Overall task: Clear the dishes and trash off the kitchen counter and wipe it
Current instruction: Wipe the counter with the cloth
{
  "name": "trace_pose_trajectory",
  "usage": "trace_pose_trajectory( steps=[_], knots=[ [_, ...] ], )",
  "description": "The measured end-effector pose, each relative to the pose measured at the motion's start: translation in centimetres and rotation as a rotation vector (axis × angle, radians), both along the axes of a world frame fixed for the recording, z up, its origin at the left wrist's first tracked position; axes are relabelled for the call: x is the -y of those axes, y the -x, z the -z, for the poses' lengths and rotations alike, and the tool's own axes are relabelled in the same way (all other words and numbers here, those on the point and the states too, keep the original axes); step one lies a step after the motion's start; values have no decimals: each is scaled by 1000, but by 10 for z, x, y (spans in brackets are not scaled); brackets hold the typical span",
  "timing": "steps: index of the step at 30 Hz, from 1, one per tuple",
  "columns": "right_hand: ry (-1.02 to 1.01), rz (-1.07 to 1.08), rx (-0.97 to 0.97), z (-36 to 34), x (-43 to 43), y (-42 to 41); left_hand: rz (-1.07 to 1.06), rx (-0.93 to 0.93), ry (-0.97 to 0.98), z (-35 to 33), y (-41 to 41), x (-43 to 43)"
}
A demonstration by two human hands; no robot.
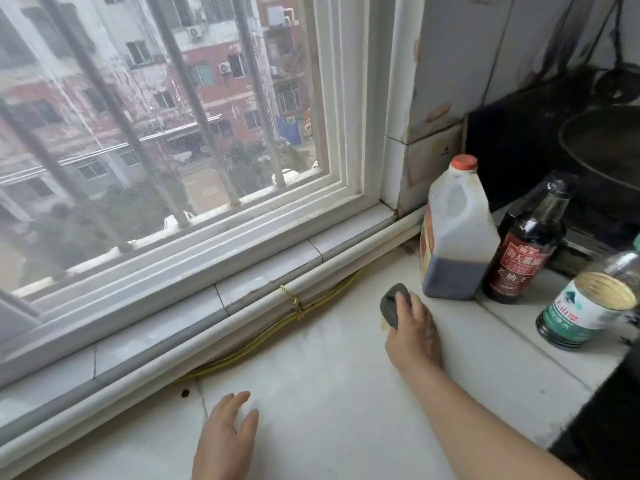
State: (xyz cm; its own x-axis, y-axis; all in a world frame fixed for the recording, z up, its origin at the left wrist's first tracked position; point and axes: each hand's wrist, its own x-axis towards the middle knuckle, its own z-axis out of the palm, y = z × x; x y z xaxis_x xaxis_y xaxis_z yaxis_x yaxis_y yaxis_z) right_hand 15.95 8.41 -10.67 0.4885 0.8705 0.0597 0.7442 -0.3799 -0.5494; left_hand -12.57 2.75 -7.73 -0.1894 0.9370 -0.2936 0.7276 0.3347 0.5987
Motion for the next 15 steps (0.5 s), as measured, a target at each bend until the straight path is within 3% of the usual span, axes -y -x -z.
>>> trace_pose_trajectory(
  steps=[6, 8, 10, 12, 15],
  knots=[
    [-95, -546, 25, 11, 16, 95, 5, 22, -29, -2, -11, -19],
    [-56, -669, -59, 6, 15, 98, 20, -1, -46, -7, -14, -25],
    [-79, -571, -184, 0, 4, 81, 23, -14, -59, -11, -15, -30],
    [-171, -323, -252, -1, -13, 51, 16, -26, -54, -12, -12, -33],
    [-92, -49, -156, -3, -38, 2, 8, -36, -33, -9, -9, -33]
  ],
)
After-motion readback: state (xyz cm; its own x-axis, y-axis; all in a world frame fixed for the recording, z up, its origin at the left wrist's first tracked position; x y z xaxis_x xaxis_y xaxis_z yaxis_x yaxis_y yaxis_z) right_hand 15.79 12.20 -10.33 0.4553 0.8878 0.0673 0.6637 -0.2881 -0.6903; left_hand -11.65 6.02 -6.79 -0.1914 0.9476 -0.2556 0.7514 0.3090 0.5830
